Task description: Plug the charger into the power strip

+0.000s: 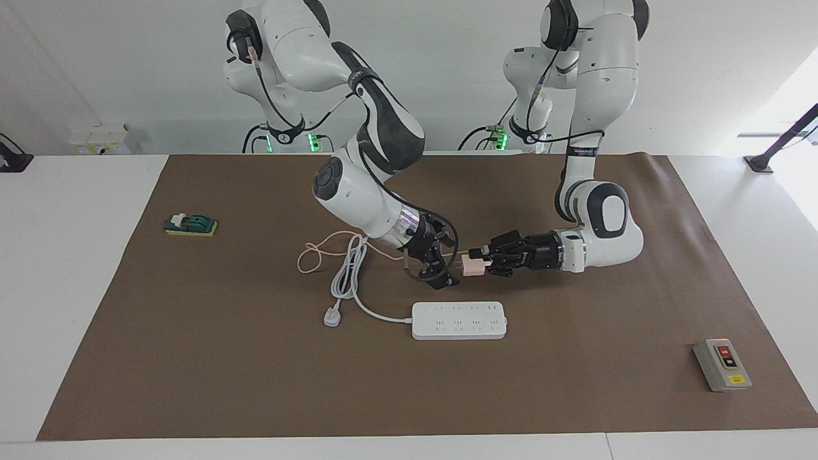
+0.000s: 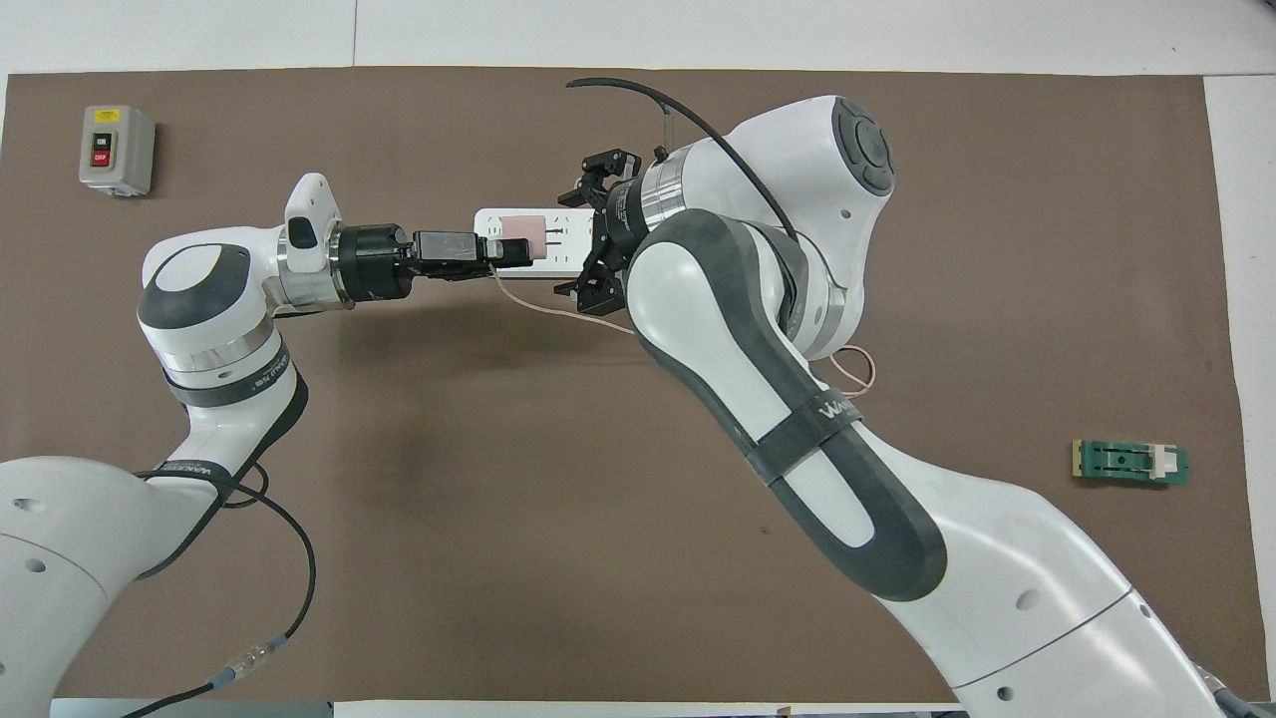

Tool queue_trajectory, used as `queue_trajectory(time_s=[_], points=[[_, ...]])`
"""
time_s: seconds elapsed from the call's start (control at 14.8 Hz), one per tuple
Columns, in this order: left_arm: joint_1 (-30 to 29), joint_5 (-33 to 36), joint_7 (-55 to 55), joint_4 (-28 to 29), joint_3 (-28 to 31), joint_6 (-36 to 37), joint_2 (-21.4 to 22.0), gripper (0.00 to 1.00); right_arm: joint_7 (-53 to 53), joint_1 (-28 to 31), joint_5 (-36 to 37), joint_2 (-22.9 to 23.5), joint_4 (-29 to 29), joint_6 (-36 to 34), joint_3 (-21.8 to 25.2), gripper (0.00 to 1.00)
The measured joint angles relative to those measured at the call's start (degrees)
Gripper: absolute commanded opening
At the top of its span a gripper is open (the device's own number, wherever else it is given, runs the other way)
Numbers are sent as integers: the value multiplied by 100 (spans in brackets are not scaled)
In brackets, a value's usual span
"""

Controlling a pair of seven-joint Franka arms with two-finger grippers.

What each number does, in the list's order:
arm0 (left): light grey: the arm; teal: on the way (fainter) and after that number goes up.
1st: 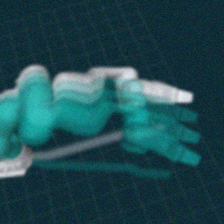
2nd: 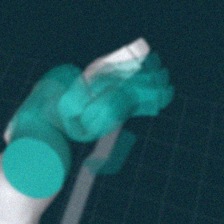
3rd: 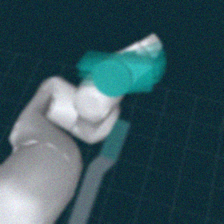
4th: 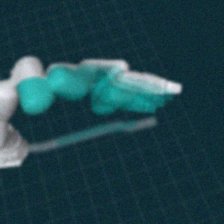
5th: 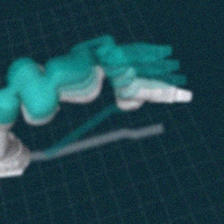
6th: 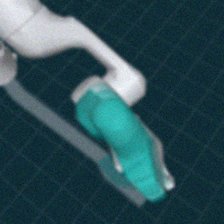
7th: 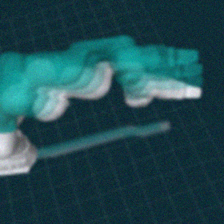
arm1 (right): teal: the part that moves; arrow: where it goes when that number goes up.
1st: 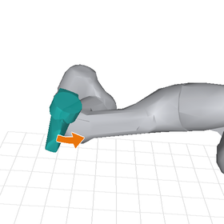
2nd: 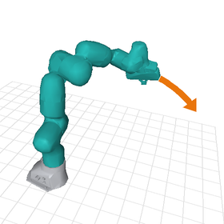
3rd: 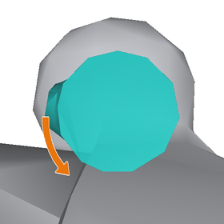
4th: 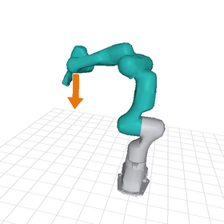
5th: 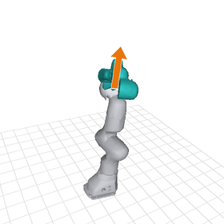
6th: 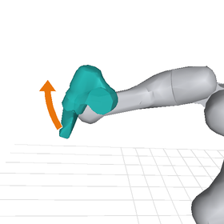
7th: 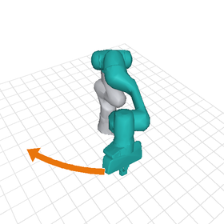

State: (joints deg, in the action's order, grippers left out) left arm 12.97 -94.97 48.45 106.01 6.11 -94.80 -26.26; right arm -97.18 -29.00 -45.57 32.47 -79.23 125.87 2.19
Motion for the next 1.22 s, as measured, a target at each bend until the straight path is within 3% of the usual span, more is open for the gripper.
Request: queue_trajectory(time_s=[0.27, 0.74, 1.22], points=[[-134, 908, -796, -533, 13, -8, 70, 0, -10, 423, 55, -58, 86, -394, 68, 100], [-596, 2358, -2795, -1177, 27, 296, 513, 0, 91, 1283, 1018, -464, 147, -1510, 73, 100], [-1371, 3932, -4734, -2206, 68, 2105, 609, 0, 2153, 2230, 1933, -930, 153, -2918, 83, 100]])
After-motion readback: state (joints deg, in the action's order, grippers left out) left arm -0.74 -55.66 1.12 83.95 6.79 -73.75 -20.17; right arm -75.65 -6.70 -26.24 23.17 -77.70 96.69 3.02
